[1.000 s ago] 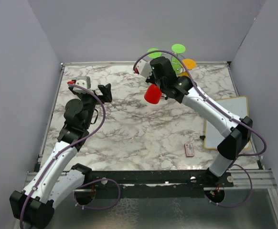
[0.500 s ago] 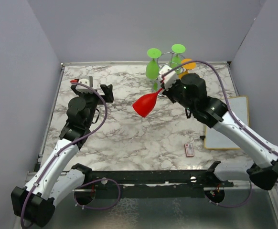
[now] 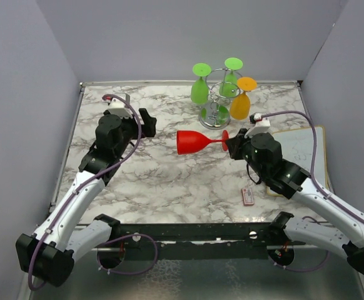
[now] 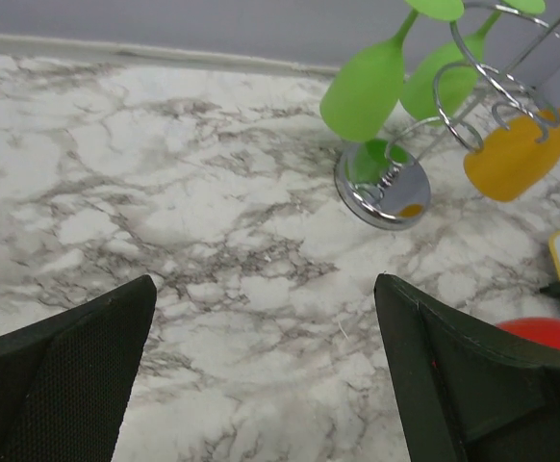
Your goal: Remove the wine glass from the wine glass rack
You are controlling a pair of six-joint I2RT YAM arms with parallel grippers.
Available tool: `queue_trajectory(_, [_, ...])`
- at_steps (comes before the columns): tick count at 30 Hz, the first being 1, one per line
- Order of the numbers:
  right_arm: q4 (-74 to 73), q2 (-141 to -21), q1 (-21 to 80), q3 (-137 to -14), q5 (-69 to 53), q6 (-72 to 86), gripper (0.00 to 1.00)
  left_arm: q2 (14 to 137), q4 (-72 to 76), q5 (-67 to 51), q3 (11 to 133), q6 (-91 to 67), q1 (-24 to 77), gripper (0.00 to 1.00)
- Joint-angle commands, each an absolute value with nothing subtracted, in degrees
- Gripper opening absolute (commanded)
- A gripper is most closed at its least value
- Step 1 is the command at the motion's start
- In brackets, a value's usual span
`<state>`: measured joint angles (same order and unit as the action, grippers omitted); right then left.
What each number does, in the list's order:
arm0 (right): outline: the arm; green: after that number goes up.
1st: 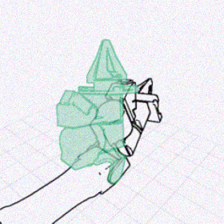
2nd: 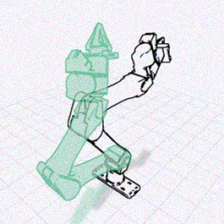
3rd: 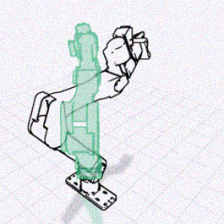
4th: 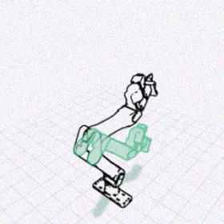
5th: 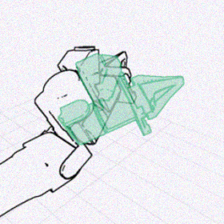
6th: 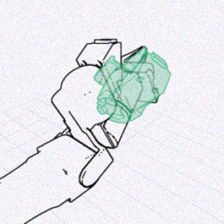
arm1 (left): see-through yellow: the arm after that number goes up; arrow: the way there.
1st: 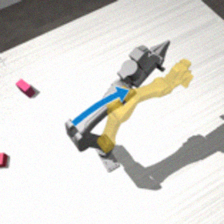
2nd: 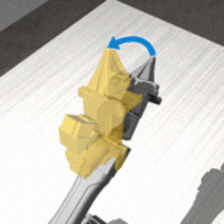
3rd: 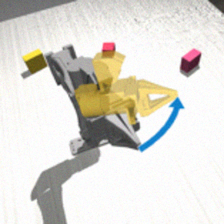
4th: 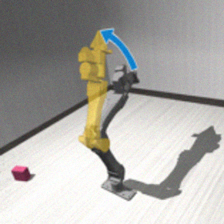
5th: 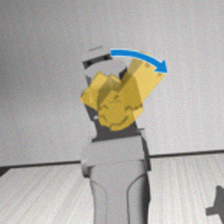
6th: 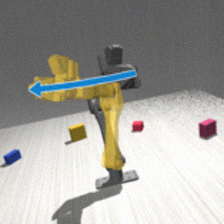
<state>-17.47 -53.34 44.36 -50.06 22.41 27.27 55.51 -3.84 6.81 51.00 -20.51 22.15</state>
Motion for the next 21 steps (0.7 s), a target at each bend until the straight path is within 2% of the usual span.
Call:
queue_trajectory(1, [-13.11, -48.60, 44.57, -45.64, 25.88, 41.69, 0.01, 53.13, -14.68, -2.98, 52.81, -27.84, 22.12, 0.99])
queue_trajectory(10, [-0.47, -42.21, 44.56, -35.14, 19.84, 43.11, 0.01, 48.22, -18.18, -19.99, 51.29, -40.53, 22.02, 0.98])
queue_trajectory(12, [1.86, -41.38, 44.56, -33.18, 18.76, 43.22, 0.01, 48.48, -16.16, -25.58, 50.46, -43.01, 22.01, 0.94])
queue_trajectory(15, [5.36, -40.42, 44.54, -30.58, 17.16, 44.45, 0.01, 48.69, -12.81, -32.27, 48.80, -45.15, 22.01, 0.84])
queue_trajectory(19, [9.17, -40.44, 44.56, -28.94, 14.25, 45.36, 0.01, 49.66, -12.31, -36.46, 47.68, -45.18, 22.04, 0.82])
queue_trajectory(21, [10.29, -41.00, 44.56, -28.76, 12.85, 45.87, 0.01, 50.83, -12.42, -37.78, 47.51, -45.45, 22.00, 0.74])
